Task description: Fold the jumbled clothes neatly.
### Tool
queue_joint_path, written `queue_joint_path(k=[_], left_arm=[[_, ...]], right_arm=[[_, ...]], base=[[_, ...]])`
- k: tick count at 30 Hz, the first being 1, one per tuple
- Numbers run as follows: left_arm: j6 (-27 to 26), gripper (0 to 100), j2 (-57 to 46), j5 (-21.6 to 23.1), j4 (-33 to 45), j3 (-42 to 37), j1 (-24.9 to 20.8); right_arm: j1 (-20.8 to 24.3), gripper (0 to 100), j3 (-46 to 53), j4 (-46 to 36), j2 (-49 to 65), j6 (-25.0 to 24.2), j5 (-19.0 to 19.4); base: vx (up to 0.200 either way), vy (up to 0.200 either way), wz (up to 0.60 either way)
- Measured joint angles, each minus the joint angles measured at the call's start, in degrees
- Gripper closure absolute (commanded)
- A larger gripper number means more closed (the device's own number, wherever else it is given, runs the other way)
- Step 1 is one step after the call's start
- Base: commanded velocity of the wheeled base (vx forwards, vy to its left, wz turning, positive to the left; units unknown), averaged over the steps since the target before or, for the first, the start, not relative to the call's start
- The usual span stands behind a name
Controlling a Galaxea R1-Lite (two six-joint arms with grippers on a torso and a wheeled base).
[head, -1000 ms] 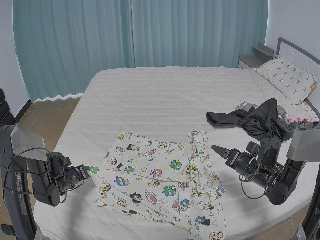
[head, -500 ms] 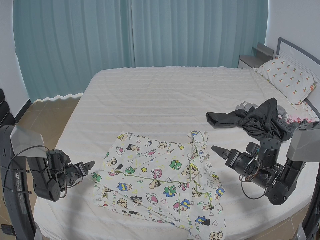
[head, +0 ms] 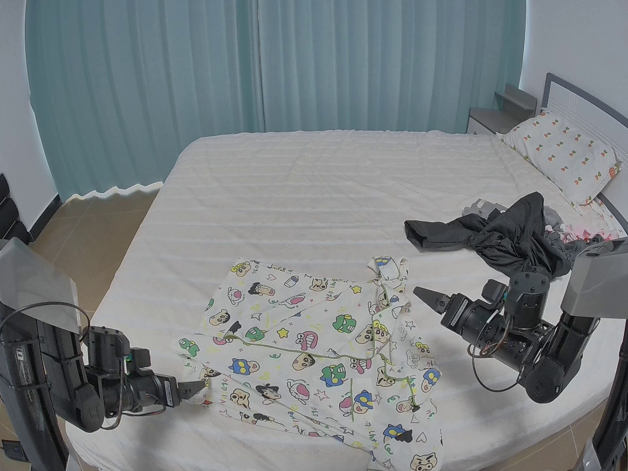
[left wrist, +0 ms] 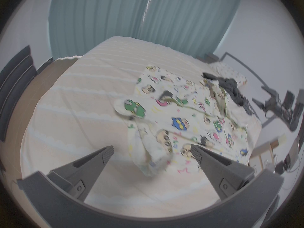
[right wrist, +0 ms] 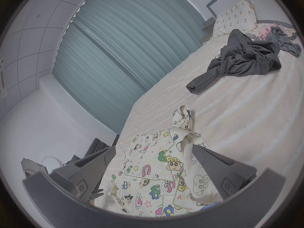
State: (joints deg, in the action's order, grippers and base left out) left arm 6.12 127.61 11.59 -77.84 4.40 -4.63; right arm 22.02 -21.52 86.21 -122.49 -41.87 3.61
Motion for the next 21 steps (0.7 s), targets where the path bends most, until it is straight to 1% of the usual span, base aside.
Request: queue_joint_path(k=[1, 2, 5, 9, 13, 18, 21], left_arm=[[-0.4, 0, 0.1, -1.5, 0.0, -0.3, -0.7], [-1.3, 0, 0.6, -3.8, -0.1, -0.7, -2.0], [-3.3, 0, 2.4, -7.1, -0.2, -1.1, -4.4], [-4.5, 0, 5.1, -11.9, -0.4, -0.9, -6.9], [-4.6, 0, 6.9, -12.8, -0.5, -0.1, -8.3], [-4.6, 0, 8.5, -13.9, -0.5, 1.6, -8.8], [-4.6, 0, 9.5, -16.5, -0.5, 3.1, -8.9]], right_arm=[[0.0, 0, 0.0, 0.0, 0.0, 0.0, 0.0], [0.1, 0, 0.0, 0.0, 0.0, 0.0, 0.0], [0.2, 0, 0.0, 0.0, 0.0, 0.0, 0.0], [0.3, 0, 0.1, 0.0, 0.0, 0.0, 0.0], [0.4, 0, -0.1, 0.0, 0.0, 0.0, 0.0], [0.4, 0, -0.2, 0.0, 0.0, 0.0, 0.0], [0.4, 0, -0.2, 0.0, 0.0, -0.1, 0.0]], base=[[0.0, 0.0, 0.0], [0.0, 0.0, 0.0], [0.0, 0.0, 0.0], [0.0, 0.0, 0.0], [0.0, 0.0, 0.0], [0.0, 0.0, 0.0], [0.0, 0.0, 0.0]])
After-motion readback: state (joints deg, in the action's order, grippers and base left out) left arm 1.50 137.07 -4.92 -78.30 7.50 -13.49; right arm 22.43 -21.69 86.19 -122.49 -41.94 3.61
